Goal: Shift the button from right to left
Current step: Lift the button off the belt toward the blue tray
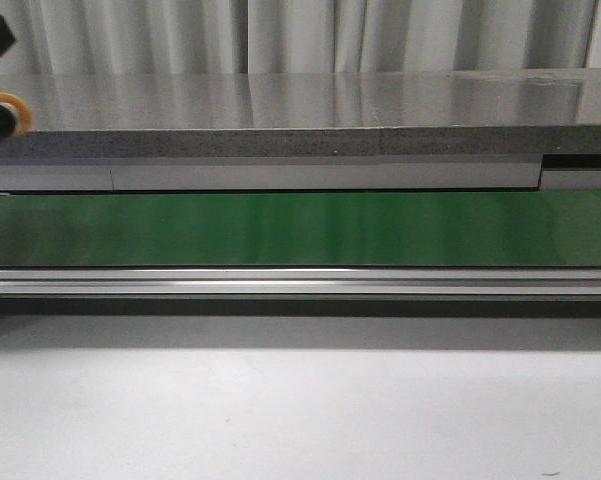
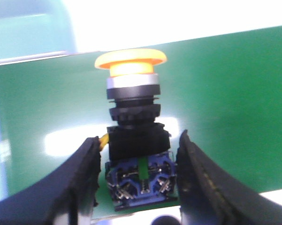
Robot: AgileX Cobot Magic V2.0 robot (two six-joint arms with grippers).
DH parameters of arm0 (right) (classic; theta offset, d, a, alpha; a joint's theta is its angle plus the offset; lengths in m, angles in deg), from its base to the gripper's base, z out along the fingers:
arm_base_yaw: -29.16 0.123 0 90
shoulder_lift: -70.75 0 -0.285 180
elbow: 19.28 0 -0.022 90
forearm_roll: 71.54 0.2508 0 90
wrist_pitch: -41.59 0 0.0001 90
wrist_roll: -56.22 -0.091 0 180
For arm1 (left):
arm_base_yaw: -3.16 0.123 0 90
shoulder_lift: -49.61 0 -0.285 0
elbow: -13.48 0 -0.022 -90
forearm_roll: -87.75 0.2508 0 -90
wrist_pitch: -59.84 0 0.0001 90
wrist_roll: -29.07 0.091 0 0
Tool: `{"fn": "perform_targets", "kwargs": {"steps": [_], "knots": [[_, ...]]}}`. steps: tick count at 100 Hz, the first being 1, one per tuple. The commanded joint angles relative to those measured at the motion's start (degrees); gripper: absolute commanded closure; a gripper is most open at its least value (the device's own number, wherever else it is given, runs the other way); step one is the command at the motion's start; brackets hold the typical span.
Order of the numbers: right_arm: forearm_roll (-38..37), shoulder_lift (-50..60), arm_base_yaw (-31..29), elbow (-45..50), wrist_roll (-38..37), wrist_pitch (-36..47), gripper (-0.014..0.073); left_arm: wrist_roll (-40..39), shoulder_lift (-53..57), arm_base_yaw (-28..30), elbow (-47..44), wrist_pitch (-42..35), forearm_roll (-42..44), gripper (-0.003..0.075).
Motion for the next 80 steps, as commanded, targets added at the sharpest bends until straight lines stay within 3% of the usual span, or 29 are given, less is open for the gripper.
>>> {"fn": "perform_targets", "kwargs": {"steps": [1, 36, 80], "knots": [[-0.06, -0.05, 0.09, -1.61, 0.39, 4.26, 0.0662, -0.50, 2.77, 4.54, 1.68, -0.24, 0.66, 0.0634], [-0.06, -0.05, 0.09, -1.61, 0.39, 4.26, 0.0662, -0.14, 0.80, 17.72, 1.68, -0.91, 2.19, 0.0634], [-0.06, -0.05, 0.09, -1.61, 0.39, 4.26, 0.0662, -0.14, -8.45, 18.35, 1.68, -7.40, 3.63, 0.0634]]}}
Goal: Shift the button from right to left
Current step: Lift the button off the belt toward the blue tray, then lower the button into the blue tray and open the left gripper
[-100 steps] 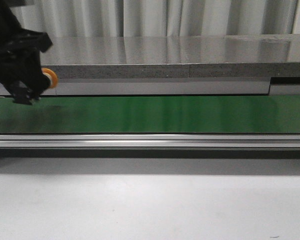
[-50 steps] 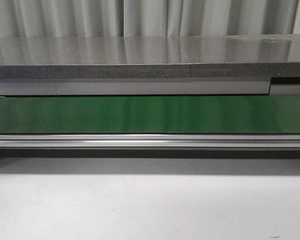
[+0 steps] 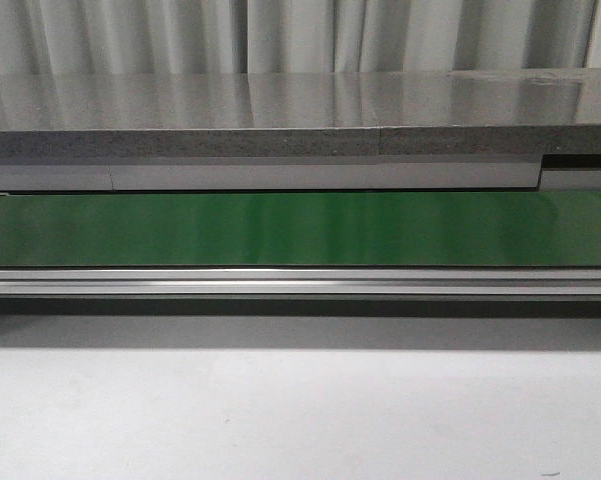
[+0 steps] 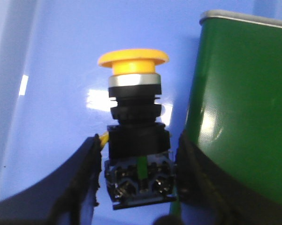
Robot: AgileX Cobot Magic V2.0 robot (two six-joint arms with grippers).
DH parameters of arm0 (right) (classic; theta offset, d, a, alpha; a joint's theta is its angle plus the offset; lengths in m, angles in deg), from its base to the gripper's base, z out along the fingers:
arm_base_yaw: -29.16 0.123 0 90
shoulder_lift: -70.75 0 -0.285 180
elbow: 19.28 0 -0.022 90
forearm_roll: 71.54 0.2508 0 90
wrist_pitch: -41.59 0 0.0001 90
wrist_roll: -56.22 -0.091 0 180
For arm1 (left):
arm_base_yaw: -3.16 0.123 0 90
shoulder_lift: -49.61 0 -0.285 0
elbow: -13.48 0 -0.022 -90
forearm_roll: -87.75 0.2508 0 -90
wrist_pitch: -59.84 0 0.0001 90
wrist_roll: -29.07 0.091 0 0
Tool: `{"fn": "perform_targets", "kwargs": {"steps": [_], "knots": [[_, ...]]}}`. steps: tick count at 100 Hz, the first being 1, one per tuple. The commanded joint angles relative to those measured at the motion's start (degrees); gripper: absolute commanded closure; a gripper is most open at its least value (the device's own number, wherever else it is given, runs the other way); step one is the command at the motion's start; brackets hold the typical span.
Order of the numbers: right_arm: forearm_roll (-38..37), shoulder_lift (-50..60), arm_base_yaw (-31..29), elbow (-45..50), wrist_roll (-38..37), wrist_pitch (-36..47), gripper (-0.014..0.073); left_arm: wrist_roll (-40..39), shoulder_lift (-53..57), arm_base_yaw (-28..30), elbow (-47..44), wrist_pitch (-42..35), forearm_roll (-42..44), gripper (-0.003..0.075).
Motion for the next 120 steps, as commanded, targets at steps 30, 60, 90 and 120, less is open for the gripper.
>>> {"fn": "perform_targets", "kwargs": {"steps": [30, 60, 90, 120], "knots": [[-0.06, -0.05, 0.09, -1.61, 0.39, 4.26, 0.0662, -0.14, -1.23, 0.00, 1.68, -4.02, 0.00, 0.0557], [-0.06, -0.05, 0.09, -1.61, 0.39, 4.26, 0.0662, -0.14, -1.23, 0.00, 1.68, -4.28, 0.00, 0.0230], [-0.06, -0.05, 0.09, -1.61, 0.39, 4.26, 0.0662, -0.14, 0.35, -0.14, 1.68, -4.72, -0.92, 0.0227], [-0.06, -0.05, 0.09, -1.61, 0.39, 4.26, 0.0662, -0.14, 11.25, -0.38, 1.68, -5.71, -4.40, 0.0229]]}}
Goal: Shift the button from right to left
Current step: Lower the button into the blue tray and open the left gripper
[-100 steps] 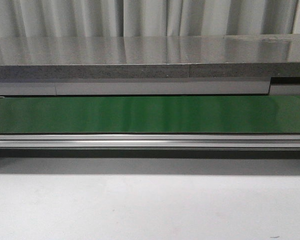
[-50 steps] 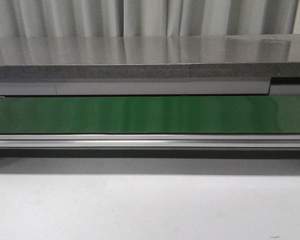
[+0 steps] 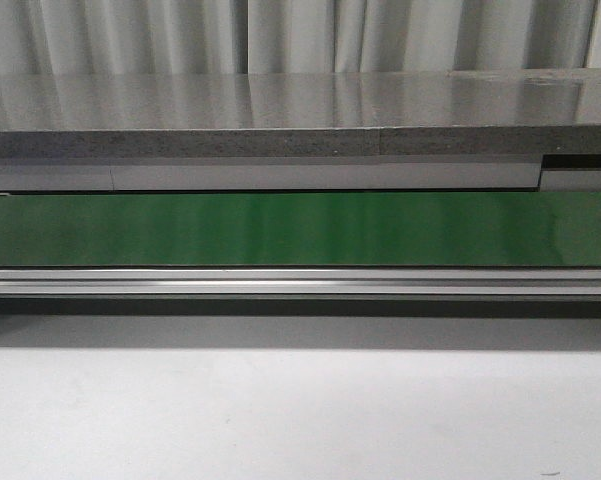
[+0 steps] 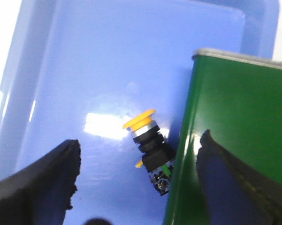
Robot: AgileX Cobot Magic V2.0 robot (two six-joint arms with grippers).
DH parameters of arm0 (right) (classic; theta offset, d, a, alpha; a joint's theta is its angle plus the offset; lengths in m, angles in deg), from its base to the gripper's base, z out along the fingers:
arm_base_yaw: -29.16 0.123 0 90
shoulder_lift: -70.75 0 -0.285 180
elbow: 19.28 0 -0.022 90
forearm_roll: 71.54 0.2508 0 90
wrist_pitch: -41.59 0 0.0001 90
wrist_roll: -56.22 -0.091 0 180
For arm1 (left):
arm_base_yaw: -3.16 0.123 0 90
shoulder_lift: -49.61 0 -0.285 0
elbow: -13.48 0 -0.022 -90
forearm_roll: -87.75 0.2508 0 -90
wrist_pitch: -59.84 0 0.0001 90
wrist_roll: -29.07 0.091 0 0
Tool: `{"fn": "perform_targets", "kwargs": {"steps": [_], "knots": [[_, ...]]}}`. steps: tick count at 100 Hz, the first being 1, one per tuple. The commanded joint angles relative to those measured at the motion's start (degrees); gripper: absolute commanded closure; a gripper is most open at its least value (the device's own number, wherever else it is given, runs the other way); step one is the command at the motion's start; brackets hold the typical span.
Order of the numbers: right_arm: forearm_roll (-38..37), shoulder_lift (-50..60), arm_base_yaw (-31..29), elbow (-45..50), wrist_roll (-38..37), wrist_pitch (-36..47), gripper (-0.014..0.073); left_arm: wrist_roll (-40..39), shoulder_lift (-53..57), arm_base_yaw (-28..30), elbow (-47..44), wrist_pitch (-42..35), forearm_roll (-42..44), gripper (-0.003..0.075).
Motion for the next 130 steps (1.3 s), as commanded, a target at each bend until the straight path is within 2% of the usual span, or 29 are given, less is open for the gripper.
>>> {"fn": "perform_targets", "kwargs": {"steps": [1, 13, 28, 58, 83, 101, 116, 130], "knots": [[-0.06, -0.05, 0.09, -1.61, 0.39, 4.26, 0.0662, -0.14, 6.41, -0.38, 1.68, -2.81, -2.45, 0.0230], [-0.06, -0.05, 0.09, -1.61, 0.39, 4.26, 0.0662, -0.14, 12.25, -1.92, 0.60, -3.89, -2.80, 0.0232], [-0.06, -0.05, 0.09, -1.61, 0.39, 4.26, 0.0662, -0.14, 20.76, -7.20, -3.83, -7.66, -2.80, 0.0232], [-0.06, -0.05, 0.09, -1.61, 0.39, 4.26, 0.0662, -0.14, 39.08, -16.48, -19.05, -16.39, -2.70, 0.0232], [-0.06, -0.05, 0.09, -1.61, 0.39, 4.26, 0.0662, -0.14, 56.25, -17.26, -36.01, -24.23, -4.78, 0.0232], [-0.06, -0.05, 0.09, -1.61, 0.39, 4.26, 0.0662, -0.14, 68.07, -17.26, -46.50, -25.71, -6.29, 0.0232], [-0.06, -0.05, 0.09, -1.61, 0.39, 4.26, 0.0662, -0.14, 75.10, -17.26, -50.70, -26.57, -9.34, 0.0232], [-0.06, -0.05, 0.09, -1.61, 0.39, 4.26, 0.0662, -0.14, 76.83, -17.26, -51.56, -26.79, -9.47, 0.0233]]}}
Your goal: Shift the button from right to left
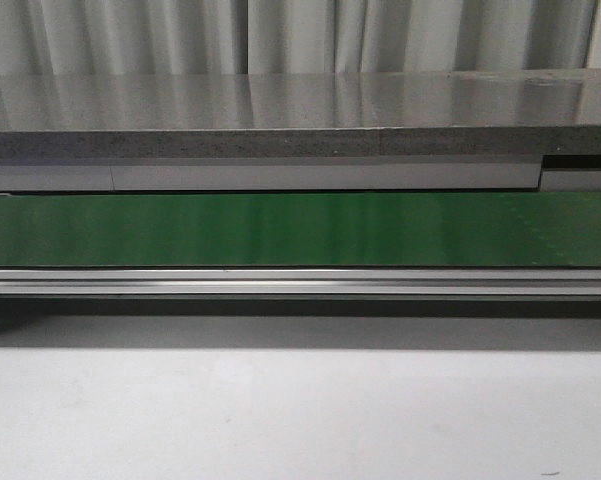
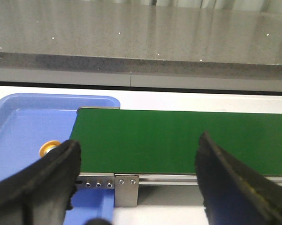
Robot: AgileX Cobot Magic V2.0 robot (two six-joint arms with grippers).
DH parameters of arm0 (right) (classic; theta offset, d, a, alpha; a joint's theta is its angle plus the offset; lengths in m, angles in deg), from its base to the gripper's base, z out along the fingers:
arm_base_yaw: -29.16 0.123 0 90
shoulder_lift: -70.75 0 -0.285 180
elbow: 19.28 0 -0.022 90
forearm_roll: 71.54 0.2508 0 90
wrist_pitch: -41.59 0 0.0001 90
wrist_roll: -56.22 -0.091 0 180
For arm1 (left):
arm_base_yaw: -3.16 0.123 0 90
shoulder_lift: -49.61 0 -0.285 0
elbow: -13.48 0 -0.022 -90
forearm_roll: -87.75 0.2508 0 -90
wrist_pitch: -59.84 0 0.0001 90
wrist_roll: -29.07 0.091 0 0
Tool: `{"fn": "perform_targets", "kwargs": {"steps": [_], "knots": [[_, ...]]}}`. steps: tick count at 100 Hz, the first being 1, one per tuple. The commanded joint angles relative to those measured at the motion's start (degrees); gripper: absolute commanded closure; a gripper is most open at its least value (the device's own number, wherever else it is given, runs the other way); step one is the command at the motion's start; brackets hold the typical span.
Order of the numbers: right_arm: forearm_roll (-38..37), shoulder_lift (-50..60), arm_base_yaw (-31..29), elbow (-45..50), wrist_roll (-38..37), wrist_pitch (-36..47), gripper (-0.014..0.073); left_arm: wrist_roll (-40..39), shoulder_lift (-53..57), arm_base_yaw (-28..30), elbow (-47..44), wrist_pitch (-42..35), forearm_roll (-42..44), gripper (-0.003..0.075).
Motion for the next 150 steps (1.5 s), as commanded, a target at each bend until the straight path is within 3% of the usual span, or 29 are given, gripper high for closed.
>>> {"fn": "perform_targets", "kwargs": {"steps": [1, 10, 19, 43, 122, 150], "knots": [[-0.06, -0.05, 0.09, -1.61, 0.39, 4.26, 0.0662, -0.14, 0.05, -0.37, 1.27, -5.33, -1.18, 0.0233], [-0.06, -0.05, 0.09, -1.61, 0.39, 4.26, 0.0662, -0.14, 0.05, -0.37, 1.27, -5.33, -1.18, 0.0251], [-0.06, -0.05, 0.09, -1.61, 0.39, 4.26, 0.0662, -0.14, 0.05, -0.37, 1.27, -5.33, -1.18, 0.0325], [-0.06, -0.05, 0.09, -1.61, 0.39, 4.26, 0.0662, -0.14, 0.05, -0.37, 1.27, -5.33, -1.18, 0.0714], [-0.06, -0.05, 0.09, -1.61, 0.39, 4.26, 0.0662, -0.14, 0.43, -0.37, 0.94, -5.33, -1.02, 0.0715], [-0.06, -0.05, 0.09, -1.61, 0.39, 4.26, 0.0662, -0.14, 3.90, -0.37, -4.48, -16.16, 7.15, 0.0715]]}}
